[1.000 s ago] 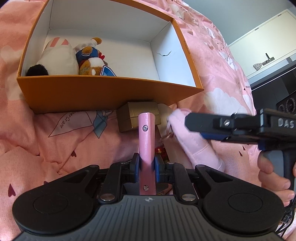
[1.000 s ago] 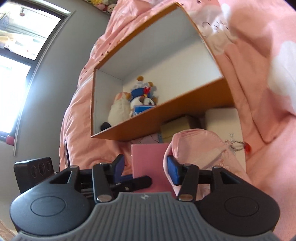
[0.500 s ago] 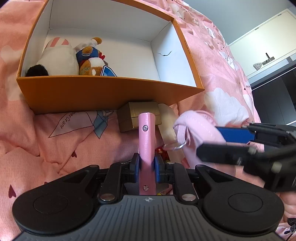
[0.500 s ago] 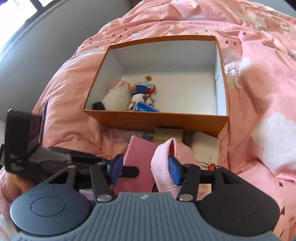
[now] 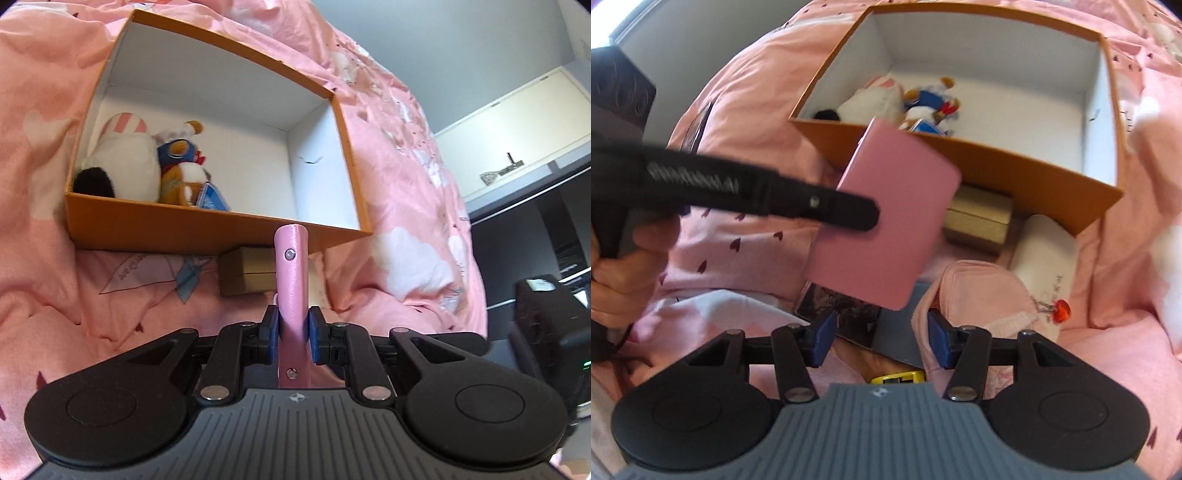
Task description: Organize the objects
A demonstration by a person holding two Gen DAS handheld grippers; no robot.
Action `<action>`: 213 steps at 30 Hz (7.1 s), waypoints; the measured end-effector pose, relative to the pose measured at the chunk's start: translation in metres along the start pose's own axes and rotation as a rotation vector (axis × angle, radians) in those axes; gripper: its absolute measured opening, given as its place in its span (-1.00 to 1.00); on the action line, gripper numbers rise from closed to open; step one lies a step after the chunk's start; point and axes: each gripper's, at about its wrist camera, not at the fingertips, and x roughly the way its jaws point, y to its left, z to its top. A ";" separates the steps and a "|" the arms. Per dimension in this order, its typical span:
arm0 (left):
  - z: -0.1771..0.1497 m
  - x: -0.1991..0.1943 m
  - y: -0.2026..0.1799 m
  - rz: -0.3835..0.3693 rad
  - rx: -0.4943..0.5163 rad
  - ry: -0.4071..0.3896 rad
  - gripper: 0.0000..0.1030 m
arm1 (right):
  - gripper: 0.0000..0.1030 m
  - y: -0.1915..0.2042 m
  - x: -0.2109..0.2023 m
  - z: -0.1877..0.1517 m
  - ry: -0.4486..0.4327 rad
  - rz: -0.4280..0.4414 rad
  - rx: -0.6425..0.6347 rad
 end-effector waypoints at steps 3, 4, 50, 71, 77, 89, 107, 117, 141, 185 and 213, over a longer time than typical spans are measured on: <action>-0.003 0.005 -0.003 0.007 0.017 0.008 -0.65 | 0.07 0.003 0.007 0.000 0.002 -0.007 -0.001; -0.004 0.007 -0.001 0.013 0.012 0.011 -0.65 | 0.07 0.002 0.008 0.000 0.003 -0.005 0.007; -0.018 0.031 0.000 0.114 0.063 0.056 -0.65 | 0.12 -0.066 0.001 0.016 0.123 -0.187 -0.091; 0.029 -0.022 -0.020 0.007 0.084 -0.062 -0.65 | -0.67 -0.063 -0.085 0.020 -0.132 -0.135 0.008; 0.069 -0.031 -0.032 -0.022 0.086 -0.162 -0.65 | -0.68 -0.080 -0.133 0.042 -0.373 -0.127 0.152; 0.113 0.071 -0.009 0.010 -0.052 -0.142 -0.65 | -0.68 -0.122 -0.104 0.085 -0.567 -0.155 0.385; 0.113 0.173 0.017 0.045 -0.263 0.101 -0.61 | -0.68 -0.152 -0.073 0.094 -0.581 -0.276 0.368; 0.117 0.184 -0.007 0.304 -0.103 0.172 -0.29 | -0.67 -0.155 -0.073 0.093 -0.578 -0.262 0.378; 0.135 0.064 0.012 0.193 -0.084 -0.084 -0.16 | -0.67 -0.140 -0.033 0.101 -0.433 -0.124 0.363; 0.120 0.128 0.011 0.157 -0.065 0.096 -0.58 | -1.00 -0.097 0.047 0.129 0.012 -0.555 -0.302; 0.067 0.022 -0.041 0.164 0.202 0.073 -0.47 | -0.61 -0.061 -0.050 0.041 -0.338 -0.219 0.136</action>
